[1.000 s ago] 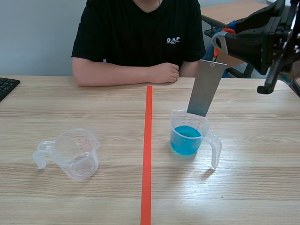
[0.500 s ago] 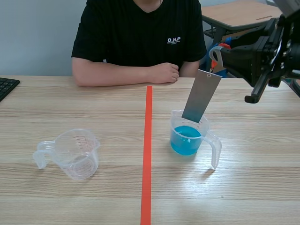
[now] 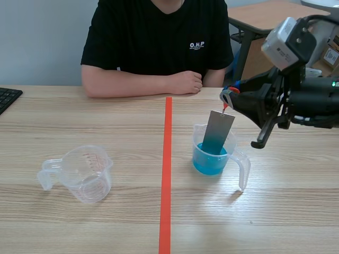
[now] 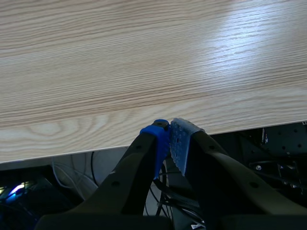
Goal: Do the redox reaction experiment.
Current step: 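Lower the plate into the blue solution, then hold the plate still in the solution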
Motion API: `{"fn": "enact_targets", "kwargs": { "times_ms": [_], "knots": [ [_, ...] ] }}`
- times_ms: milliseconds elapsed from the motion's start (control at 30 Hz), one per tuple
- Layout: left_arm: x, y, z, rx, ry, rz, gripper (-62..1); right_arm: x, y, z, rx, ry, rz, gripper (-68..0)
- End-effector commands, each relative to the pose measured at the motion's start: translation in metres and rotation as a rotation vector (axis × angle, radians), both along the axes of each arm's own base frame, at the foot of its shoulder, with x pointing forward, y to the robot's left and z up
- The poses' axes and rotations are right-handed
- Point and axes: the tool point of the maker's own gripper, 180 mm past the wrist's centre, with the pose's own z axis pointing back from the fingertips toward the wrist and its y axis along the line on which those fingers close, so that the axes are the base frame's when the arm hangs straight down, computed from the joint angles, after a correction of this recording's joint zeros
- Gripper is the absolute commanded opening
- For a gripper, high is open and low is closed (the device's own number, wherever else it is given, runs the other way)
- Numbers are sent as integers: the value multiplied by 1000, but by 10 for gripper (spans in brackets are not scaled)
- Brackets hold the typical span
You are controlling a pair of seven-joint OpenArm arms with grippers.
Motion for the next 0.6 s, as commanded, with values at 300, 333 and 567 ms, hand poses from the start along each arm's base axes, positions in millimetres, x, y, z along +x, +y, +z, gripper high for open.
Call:
{"fn": "enact_targets", "kwargs": {
  "times_ms": [300,333,567],
  "knots": [
    [4,-2,4,-5,-21,-1,-560,11,0,-12,-4,-3,8,-660],
    [4,-2,4,-5,-21,-1,-560,11,0,-12,-7,-3,9,-660],
    [4,-2,4,-5,-21,-1,-560,11,0,-13,-10,-5,10,-660]
  ]
}}
